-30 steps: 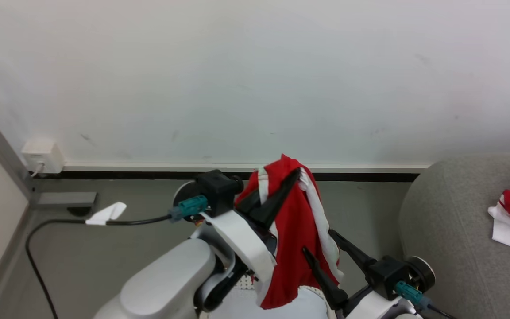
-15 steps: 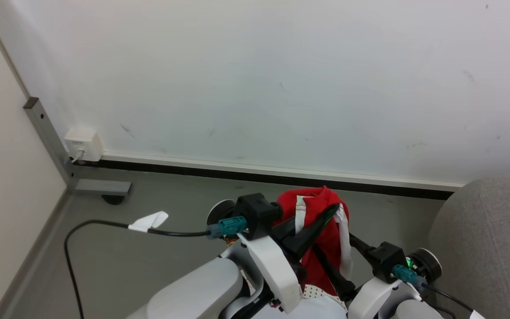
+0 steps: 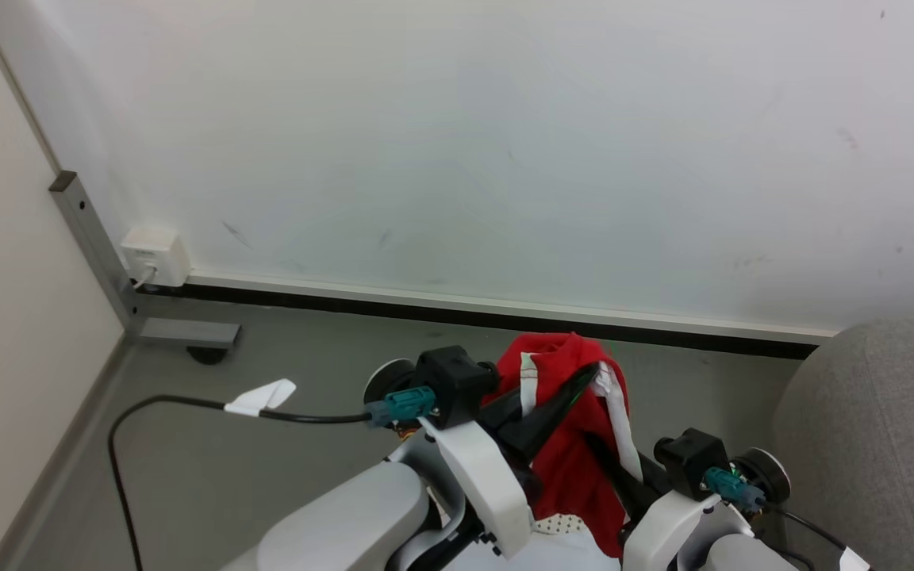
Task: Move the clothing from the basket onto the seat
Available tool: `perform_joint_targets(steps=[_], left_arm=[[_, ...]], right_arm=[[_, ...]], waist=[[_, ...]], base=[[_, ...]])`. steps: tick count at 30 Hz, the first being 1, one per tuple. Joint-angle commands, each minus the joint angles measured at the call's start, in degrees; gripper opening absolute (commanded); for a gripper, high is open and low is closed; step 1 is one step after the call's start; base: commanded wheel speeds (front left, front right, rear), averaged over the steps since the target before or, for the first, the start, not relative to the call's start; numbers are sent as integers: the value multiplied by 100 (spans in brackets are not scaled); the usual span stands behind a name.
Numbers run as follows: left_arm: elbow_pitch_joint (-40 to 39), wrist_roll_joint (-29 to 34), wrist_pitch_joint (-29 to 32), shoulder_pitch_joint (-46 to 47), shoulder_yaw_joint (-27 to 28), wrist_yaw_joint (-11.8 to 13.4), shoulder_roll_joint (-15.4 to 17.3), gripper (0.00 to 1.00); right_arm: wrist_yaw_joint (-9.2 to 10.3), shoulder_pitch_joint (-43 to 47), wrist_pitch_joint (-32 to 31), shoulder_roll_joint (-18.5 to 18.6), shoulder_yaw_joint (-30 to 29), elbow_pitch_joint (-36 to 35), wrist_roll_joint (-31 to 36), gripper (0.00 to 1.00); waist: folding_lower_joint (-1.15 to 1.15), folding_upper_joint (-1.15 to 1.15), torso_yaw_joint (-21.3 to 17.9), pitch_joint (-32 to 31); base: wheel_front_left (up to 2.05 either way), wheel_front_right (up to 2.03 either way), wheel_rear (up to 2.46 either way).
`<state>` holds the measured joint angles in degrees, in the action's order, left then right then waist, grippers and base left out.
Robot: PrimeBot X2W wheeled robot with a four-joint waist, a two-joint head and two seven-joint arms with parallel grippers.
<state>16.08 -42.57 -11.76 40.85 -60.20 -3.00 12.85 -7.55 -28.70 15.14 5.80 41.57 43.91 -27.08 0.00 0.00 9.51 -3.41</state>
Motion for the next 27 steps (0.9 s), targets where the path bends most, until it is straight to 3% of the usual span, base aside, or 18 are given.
perform_joint_targets(steps=[1,24,27], left_arm=[[25,-20,-40,-70,25,3,34,0],[136,-17,-149,-159,-5,100,60,0],[130,4,-164,-198,-28,106,75,36]], right_arm=[[13,-73,0,37,-50,-53,-26,0],[13,209,0,187,-664,-603,26,0],[13,218,0,244,-869,-710,36,0]], waist=[[0,0,-23,11],[0,0,-357,48],[0,0,-479,66]], base=[[0,0,0],[0,0,0],[0,0,0]])
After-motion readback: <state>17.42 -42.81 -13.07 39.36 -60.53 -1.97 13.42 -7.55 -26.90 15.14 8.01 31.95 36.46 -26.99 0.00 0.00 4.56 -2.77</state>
